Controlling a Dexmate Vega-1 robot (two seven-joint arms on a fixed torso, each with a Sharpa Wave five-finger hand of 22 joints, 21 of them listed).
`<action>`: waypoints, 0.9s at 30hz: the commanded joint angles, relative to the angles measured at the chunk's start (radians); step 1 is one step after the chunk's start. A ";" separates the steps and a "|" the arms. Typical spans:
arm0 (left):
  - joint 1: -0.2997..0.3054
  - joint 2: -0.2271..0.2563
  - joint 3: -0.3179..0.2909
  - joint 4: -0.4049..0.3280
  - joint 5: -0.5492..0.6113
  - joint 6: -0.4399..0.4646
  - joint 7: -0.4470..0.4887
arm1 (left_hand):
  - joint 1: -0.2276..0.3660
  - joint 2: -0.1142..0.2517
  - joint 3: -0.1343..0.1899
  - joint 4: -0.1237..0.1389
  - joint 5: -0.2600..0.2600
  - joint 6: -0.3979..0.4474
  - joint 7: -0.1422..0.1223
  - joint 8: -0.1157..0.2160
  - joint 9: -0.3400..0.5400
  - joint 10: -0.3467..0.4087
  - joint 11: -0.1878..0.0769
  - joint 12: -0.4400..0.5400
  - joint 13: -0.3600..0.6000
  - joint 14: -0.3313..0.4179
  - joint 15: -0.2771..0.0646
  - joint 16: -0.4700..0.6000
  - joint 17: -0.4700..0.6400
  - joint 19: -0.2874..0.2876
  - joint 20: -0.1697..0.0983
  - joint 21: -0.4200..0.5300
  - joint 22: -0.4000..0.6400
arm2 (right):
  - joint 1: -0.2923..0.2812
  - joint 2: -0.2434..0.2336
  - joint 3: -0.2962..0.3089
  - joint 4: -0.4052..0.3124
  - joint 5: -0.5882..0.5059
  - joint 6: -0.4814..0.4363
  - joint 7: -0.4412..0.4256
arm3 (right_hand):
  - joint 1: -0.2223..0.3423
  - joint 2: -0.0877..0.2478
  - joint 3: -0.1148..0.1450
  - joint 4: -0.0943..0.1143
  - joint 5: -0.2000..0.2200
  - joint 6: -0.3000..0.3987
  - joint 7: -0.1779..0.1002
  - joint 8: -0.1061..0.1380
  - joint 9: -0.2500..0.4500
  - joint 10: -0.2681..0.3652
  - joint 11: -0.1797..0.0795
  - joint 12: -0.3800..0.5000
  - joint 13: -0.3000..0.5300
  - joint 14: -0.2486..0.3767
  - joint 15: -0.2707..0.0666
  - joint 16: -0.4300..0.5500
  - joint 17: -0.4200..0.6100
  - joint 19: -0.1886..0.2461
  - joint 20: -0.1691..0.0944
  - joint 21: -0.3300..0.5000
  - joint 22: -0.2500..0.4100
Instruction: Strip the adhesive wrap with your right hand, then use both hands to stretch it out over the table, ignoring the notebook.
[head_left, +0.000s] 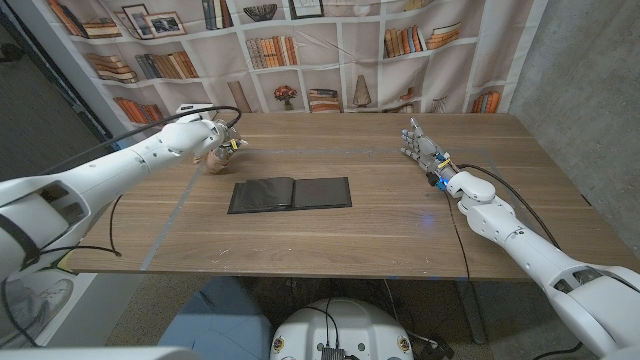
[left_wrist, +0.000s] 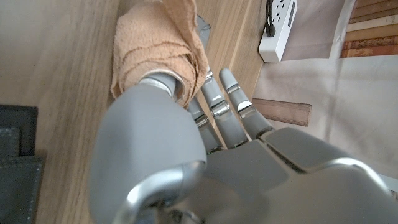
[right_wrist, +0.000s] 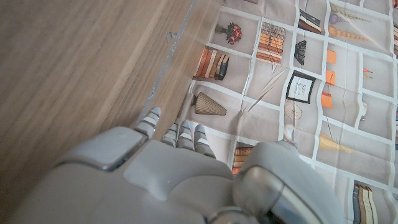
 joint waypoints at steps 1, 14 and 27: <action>0.105 0.034 -0.095 -0.080 -0.059 0.079 0.232 | 0.051 0.039 -0.002 -0.001 -0.001 -0.010 0.005 0.018 0.019 -0.007 0.000 -0.002 0.002 0.052 -0.052 -0.009 0.006 -0.001 -0.003 0.015 0.011 | -0.009 -0.004 0.005 -0.018 -0.003 0.009 -0.013 | -0.001 0.013 0.004 0.000 -0.002 0.003 -0.004 0.000 0.001 -0.002 -0.004 -0.001 0.002 -0.022 -0.011 -0.002 0.002 0.000 -0.001 -0.001 0.003; 0.168 0.040 -0.176 -0.136 -0.146 0.108 0.376 | 0.061 0.039 -0.003 0.000 0.001 -0.019 0.010 0.052 0.051 -0.012 0.000 -0.008 0.006 0.049 -0.053 -0.023 0.016 -0.007 -0.002 0.045 0.029 | -0.023 -0.010 0.016 -0.036 -0.002 0.024 -0.028 | -0.002 0.015 0.005 0.001 -0.002 0.004 -0.006 0.000 0.001 0.000 -0.009 0.000 0.002 -0.021 -0.012 -0.001 0.002 0.000 -0.001 0.000 0.003; 0.247 0.000 -0.236 -0.132 -0.255 0.088 0.715 | 0.065 0.038 -0.005 0.002 0.002 -0.015 0.021 0.081 0.072 -0.009 0.000 -0.016 -0.002 0.043 -0.053 -0.040 0.024 -0.005 -0.009 0.074 0.041 | -0.032 -0.015 0.025 -0.057 -0.003 0.040 -0.042 | -0.002 0.016 0.006 0.000 -0.002 0.005 -0.007 0.000 0.001 0.000 -0.008 0.000 0.002 -0.021 -0.012 -0.001 0.002 0.001 -0.002 0.000 0.003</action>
